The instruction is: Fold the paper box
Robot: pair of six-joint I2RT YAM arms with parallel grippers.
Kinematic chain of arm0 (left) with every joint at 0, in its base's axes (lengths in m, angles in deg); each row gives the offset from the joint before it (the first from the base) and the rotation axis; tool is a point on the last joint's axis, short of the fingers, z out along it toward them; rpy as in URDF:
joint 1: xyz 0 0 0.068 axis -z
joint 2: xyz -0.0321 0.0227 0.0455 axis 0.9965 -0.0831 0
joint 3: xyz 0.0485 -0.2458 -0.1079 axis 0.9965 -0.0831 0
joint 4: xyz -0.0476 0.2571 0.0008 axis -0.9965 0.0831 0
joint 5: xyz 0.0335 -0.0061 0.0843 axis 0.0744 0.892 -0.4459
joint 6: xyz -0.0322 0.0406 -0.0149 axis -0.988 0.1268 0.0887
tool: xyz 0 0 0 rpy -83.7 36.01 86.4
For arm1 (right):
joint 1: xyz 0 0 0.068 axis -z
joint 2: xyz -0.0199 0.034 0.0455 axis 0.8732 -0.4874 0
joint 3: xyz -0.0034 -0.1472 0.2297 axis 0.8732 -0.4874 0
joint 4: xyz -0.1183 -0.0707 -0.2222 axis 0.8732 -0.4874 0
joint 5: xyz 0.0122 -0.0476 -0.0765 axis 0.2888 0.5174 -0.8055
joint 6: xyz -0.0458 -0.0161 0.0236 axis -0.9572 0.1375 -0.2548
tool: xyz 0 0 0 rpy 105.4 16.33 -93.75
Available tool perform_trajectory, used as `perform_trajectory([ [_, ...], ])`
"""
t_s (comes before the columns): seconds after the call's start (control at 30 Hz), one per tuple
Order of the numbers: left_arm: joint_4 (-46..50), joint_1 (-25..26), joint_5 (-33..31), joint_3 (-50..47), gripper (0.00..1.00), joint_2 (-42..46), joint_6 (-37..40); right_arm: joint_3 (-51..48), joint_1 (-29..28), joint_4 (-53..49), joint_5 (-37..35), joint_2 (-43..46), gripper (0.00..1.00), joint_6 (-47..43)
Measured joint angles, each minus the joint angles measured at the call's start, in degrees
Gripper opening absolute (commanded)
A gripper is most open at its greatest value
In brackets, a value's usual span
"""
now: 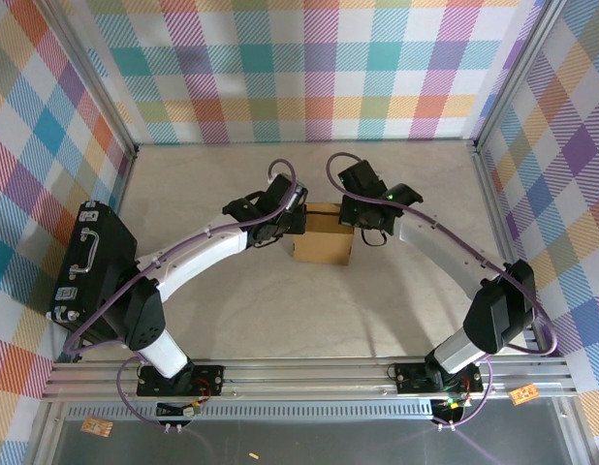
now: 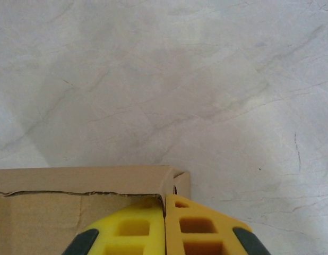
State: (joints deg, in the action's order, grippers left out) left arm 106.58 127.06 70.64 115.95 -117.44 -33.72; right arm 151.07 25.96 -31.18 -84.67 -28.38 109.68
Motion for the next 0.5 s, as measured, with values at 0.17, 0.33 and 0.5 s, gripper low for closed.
perform_trajectory([
  [0.17,-7.10,0.00,-1.79,-4.09,0.00,0.24,0.39,-3.19,0.07,4.46,-0.68,1.14,0.06,-0.79],
  [0.33,-13.90,0.00,-2.01,-9.33,0.00,2.47,1.51,-7.48,0.04,8.15,-0.22,3.82,0.08,-2.86],
  [0.5,-15.32,0.00,-1.81,-10.16,0.00,2.73,2.62,-7.74,0.02,7.26,0.22,4.31,0.16,-4.44],
])
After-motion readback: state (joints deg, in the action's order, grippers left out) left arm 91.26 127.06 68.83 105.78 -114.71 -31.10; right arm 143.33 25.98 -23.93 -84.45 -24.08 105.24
